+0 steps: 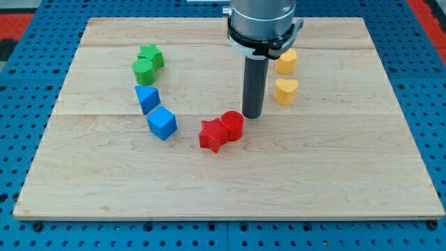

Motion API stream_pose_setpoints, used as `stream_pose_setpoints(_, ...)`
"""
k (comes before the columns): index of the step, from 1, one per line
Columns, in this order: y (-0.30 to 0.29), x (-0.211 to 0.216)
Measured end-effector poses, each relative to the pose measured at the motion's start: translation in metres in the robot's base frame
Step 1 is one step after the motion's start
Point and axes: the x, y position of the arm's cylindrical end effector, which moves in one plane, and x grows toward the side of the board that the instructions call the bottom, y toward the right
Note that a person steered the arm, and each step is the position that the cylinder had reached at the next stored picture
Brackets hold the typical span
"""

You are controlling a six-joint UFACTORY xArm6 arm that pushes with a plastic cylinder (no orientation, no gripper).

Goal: Move the red star diagonal to the blue cube

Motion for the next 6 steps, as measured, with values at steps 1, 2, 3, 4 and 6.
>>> stream_pose_setpoints(1,-0.004,0.004)
stream_pose_setpoints(2,-0.04,0.009)
stream_pose_setpoints(3,-0.051,0.012)
stream_pose_setpoints(4,-0.075,0.025)
stream_pose_setpoints(6,-0.156,0.044)
